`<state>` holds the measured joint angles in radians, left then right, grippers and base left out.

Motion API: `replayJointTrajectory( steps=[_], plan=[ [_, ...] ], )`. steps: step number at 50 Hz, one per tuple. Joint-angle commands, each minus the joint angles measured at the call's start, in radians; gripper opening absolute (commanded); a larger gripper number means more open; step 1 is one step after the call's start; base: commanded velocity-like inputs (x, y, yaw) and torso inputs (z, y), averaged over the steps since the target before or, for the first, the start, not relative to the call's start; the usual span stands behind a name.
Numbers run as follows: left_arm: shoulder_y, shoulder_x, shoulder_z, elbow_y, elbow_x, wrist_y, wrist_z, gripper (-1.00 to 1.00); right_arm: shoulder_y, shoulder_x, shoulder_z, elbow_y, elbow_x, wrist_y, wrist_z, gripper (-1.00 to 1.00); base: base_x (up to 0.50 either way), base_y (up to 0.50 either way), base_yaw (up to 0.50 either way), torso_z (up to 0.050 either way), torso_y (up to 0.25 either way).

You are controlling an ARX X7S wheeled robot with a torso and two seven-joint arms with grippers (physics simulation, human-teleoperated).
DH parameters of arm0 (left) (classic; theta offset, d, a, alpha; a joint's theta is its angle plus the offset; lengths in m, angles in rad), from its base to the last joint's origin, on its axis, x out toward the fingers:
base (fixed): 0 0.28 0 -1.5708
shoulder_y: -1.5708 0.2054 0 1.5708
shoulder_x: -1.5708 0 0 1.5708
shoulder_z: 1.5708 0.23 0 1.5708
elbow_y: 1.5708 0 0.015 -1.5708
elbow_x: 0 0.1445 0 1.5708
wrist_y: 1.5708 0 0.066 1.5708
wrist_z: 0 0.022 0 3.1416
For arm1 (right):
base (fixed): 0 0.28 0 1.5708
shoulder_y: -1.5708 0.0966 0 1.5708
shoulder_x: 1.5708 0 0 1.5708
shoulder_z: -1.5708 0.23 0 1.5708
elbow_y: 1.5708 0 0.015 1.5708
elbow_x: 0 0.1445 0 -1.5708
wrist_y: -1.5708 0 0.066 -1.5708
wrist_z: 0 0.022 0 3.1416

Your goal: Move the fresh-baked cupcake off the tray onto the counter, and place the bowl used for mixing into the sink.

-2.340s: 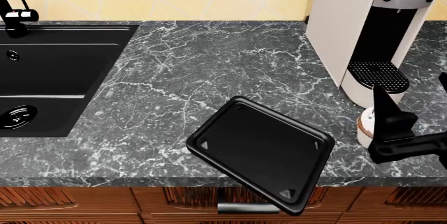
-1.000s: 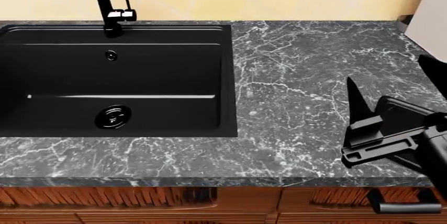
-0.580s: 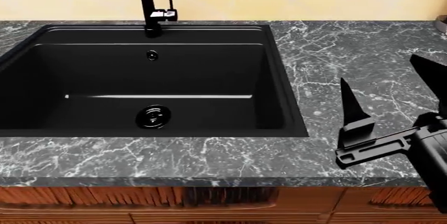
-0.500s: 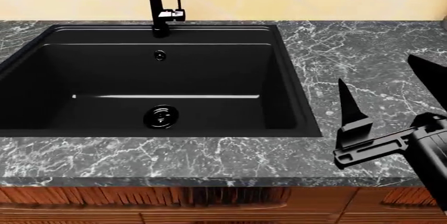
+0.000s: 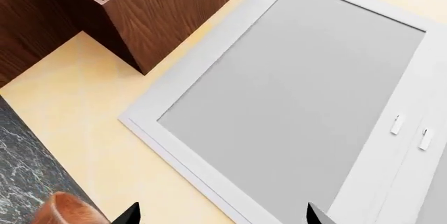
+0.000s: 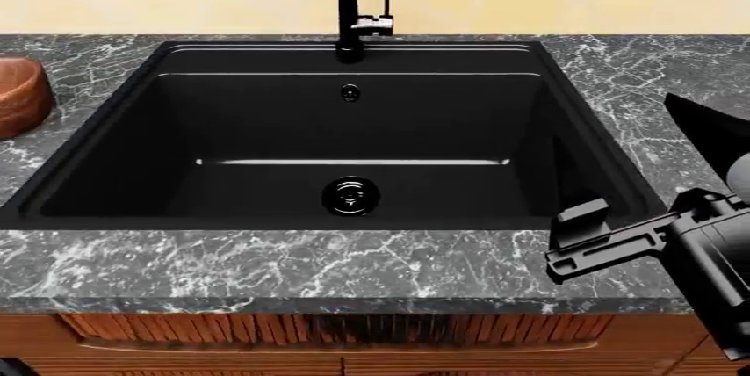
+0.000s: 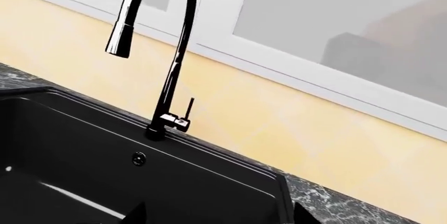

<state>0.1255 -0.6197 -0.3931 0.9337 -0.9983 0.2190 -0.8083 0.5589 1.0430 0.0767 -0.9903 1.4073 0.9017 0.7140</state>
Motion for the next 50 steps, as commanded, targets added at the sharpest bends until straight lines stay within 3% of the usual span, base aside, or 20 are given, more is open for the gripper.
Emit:
replayJointTrajectory(
  steps=[1,50],
  plan=[
    [0.002,-0.001,0.000,-0.001,0.000,0.002,-0.001,1.00,-0.009,-0.006,-0.002,0.001,-0.017,-0.007,-0.008,1.00,0.00,0.50,0.00,0.000,0.000],
    [0.009,-0.005,-0.002,0.000,0.000,0.011,-0.002,1.00,0.130,-0.149,-0.203,0.042,-0.134,0.034,-0.076,1.00,0.00,0.50,0.00,0.000,0.000]
  ],
)
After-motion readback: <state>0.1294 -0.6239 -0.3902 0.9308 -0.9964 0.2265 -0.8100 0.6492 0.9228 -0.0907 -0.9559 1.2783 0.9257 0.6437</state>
